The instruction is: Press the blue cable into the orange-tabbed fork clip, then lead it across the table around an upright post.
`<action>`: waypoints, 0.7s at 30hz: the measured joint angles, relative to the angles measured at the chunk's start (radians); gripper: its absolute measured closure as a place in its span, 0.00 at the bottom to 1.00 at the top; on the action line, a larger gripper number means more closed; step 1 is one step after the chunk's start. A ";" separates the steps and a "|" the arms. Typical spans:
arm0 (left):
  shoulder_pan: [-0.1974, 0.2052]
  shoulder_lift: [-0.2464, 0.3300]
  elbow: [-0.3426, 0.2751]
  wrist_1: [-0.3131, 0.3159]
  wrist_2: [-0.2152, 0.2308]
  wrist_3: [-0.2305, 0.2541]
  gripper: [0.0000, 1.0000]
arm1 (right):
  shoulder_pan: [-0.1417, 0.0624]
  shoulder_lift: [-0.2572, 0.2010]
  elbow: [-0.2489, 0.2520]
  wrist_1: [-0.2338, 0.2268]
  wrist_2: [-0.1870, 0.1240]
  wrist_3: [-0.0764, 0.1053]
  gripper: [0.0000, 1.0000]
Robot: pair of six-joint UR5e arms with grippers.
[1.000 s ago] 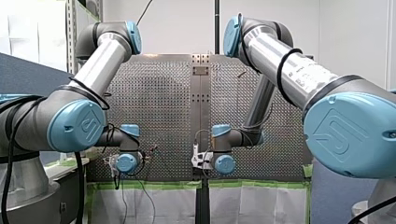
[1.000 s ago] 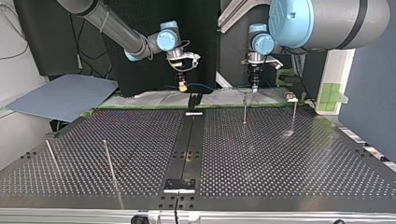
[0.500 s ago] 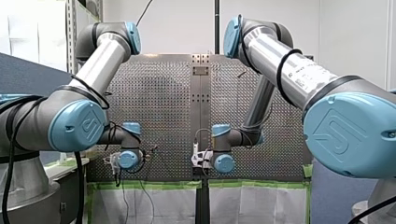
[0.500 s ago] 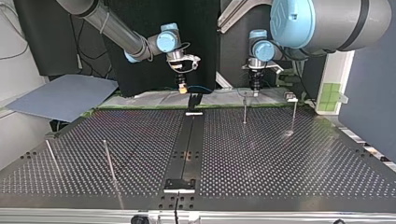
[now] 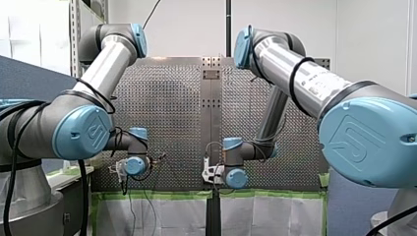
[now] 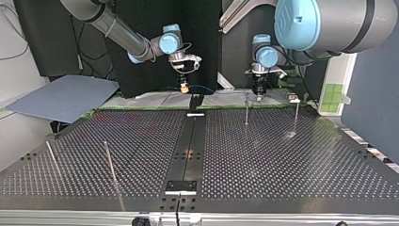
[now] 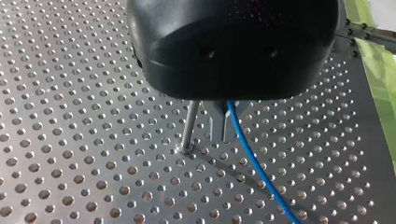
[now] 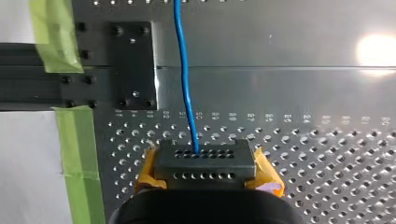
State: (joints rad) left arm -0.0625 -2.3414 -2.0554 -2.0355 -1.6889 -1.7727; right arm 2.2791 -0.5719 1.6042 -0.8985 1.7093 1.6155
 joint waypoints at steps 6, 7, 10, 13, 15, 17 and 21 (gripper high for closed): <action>0.010 0.000 0.012 -0.011 0.012 -0.009 1.00 | -0.003 0.005 -0.024 0.017 -0.001 -0.001 1.00; 0.010 0.000 0.013 -0.012 0.013 -0.010 1.00 | -0.004 0.006 -0.028 0.019 -0.001 -0.001 1.00; 0.013 0.000 0.018 -0.016 0.020 -0.015 1.00 | -0.007 0.007 -0.037 0.022 -0.002 -0.001 1.00; 0.019 0.000 0.035 -0.026 0.033 -0.030 1.00 | -0.011 0.007 -0.047 0.023 -0.002 -0.001 1.00; 0.022 0.000 0.046 -0.034 0.038 -0.035 1.00 | -0.014 0.008 -0.052 0.024 -0.002 -0.001 1.00; 0.025 0.000 0.056 -0.041 0.043 -0.037 1.00 | -0.020 0.008 -0.058 0.026 -0.002 -0.001 1.00; 0.029 -0.001 0.068 -0.048 0.050 -0.040 1.00 | -0.031 0.008 -0.071 0.032 -0.002 -0.003 1.00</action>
State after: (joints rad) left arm -0.0330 -2.3419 -1.9877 -2.0832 -1.6393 -1.8127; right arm 2.2483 -0.5640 1.5335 -0.8667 1.7075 1.6128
